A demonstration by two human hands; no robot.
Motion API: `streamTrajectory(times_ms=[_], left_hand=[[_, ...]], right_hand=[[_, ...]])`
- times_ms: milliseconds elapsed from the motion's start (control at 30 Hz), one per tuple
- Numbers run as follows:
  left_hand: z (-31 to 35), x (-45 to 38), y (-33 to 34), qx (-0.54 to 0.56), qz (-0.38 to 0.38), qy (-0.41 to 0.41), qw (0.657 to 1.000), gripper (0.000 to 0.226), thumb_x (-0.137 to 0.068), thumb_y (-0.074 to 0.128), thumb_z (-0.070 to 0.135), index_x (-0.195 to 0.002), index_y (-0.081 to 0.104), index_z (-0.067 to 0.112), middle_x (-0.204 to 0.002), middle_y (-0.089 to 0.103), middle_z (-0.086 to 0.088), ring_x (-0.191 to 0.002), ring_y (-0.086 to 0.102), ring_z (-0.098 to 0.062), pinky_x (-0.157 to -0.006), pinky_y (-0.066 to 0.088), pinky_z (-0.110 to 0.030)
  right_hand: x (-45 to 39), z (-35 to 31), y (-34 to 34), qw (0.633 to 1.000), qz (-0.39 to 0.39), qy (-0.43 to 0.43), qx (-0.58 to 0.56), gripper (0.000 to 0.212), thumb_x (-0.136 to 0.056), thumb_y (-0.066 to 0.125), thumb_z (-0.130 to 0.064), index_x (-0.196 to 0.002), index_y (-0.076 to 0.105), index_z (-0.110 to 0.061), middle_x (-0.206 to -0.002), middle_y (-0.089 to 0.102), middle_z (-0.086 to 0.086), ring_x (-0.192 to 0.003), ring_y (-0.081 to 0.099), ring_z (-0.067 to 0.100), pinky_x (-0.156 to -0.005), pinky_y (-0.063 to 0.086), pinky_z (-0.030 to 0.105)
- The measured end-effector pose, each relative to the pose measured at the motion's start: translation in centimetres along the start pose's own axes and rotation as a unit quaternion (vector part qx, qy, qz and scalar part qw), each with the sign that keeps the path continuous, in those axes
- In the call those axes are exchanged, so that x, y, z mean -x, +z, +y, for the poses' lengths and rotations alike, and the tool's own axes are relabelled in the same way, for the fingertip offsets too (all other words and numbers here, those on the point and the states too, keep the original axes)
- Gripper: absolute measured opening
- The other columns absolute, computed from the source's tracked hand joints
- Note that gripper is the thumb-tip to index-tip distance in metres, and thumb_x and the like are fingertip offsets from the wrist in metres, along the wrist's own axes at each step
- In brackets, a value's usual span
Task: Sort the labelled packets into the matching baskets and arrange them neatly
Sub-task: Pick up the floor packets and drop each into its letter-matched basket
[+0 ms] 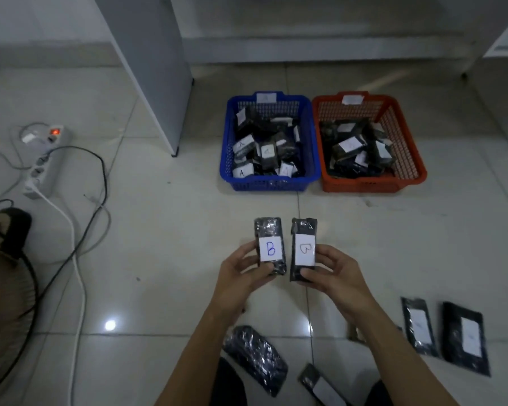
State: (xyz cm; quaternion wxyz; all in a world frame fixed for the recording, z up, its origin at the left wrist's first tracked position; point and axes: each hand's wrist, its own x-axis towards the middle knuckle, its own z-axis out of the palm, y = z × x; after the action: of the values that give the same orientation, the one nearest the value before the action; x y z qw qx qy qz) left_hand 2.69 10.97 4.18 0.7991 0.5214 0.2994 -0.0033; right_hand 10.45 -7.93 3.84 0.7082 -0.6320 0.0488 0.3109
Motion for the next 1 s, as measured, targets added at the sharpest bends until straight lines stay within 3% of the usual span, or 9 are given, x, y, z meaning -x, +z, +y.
streamTrajectory(times_ms=[167,333,467,600,700,800,933,1000], left_hand=[[4.8,-6.7,1.6,-0.021,0.031,0.048,0.998,0.035,-0.084,0.072,0.0,-0.111,0.067,0.021,-0.102,0.076,-0.012,-0.097,0.073,-0.025,-0.085,0.059,-0.032],[8.6,-14.9,4.6,-0.043,0.029,0.06,0.997,0.023,-0.085,0.07,0.001,-0.107,0.07,0.011,-0.091,0.076,-0.007,-0.081,0.072,-0.017,-0.073,0.06,-0.025],[8.7,-20.3,10.5,-0.082,-0.026,0.043,0.995,0.02,-0.088,0.066,-0.003,-0.102,0.069,0.01,-0.084,0.075,-0.004,-0.072,0.071,-0.012,-0.068,0.059,-0.021],[7.4,-25.0,17.5,-0.129,-0.047,0.011,0.99,0.019,-0.087,0.066,-0.005,-0.098,0.067,0.01,-0.085,0.072,-0.006,-0.076,0.07,-0.015,-0.071,0.06,-0.025],[7.4,-29.5,21.6,-0.177,-0.045,0.028,0.983,0.02,-0.081,0.074,0.004,-0.098,0.07,0.013,-0.097,0.075,-0.01,-0.09,0.072,-0.023,-0.083,0.06,-0.039],[8.5,-33.6,24.7,-0.242,-0.021,0.051,0.969,0.02,-0.077,0.075,0.009,-0.096,0.074,0.015,-0.092,0.076,-0.009,-0.08,0.075,-0.023,-0.079,0.062,-0.041],[10.0,-37.0,27.6,-0.372,0.056,0.086,0.923,0.007,-0.079,0.077,0.018,-0.077,0.07,0.019,-0.094,0.074,-0.006,-0.08,0.072,-0.021,-0.073,0.062,-0.036],[10.2,-38.2,28.1,-0.421,0.085,0.086,0.899,0.014,-0.08,0.077,0.021,-0.087,0.07,0.011,-0.095,0.072,-0.007,-0.081,0.07,-0.02,-0.066,0.061,-0.03]], right_hand=[[-7.1,-3.3,0.3,0.997,0.054,-0.045,0.025,0.034,-0.08,0.076,0.009,-0.112,0.07,-0.004,-0.106,0.074,0.019,-0.098,0.074,0.032,-0.083,0.062,0.041],[-14.1,-7.4,0.6,0.992,0.101,-0.07,-0.023,0.028,-0.085,0.073,0.006,-0.111,0.068,-0.003,-0.096,0.078,0.013,-0.087,0.076,0.023,-0.074,0.063,0.032],[-16.5,-9.8,-3.6,0.978,0.193,-0.066,-0.037,0.026,-0.088,0.073,-0.001,-0.113,0.069,-0.006,-0.096,0.078,0.011,-0.084,0.074,0.025,-0.068,0.061,0.031],[-18.1,-12.4,-10.1,0.958,0.274,-0.075,0.03,0.021,-0.086,0.072,0.002,-0.107,0.072,-0.001,-0.091,0.077,0.01,-0.071,0.071,0.012,-0.063,0.059,0.021],[-21.4,-15.2,-14.6,0.942,0.311,-0.08,0.099,0.015,-0.083,0.076,-0.005,-0.095,0.077,-0.012,-0.084,0.076,0.003,-0.071,0.073,0.014,-0.072,0.062,0.031],[-25.9,-17.9,-17.7,0.932,0.32,-0.069,0.158,0.018,-0.078,0.08,-0.014,-0.096,0.079,-0.014,-0.088,0.077,0.006,-0.082,0.075,0.028,-0.083,0.062,0.046],[-30.5,-19.4,-19.3,0.906,0.289,-0.05,0.304,0.026,-0.083,0.078,-0.028,-0.106,0.079,-0.015,-0.107,0.075,0.011,-0.099,0.072,0.03,-0.093,0.058,0.043],[-31.6,-19.2,-19.7,0.906,0.283,-0.035,0.313,0.028,-0.083,0.079,-0.028,-0.106,0.078,-0.012,-0.106,0.075,0.011,-0.095,0.073,0.029,-0.091,0.059,0.042]])
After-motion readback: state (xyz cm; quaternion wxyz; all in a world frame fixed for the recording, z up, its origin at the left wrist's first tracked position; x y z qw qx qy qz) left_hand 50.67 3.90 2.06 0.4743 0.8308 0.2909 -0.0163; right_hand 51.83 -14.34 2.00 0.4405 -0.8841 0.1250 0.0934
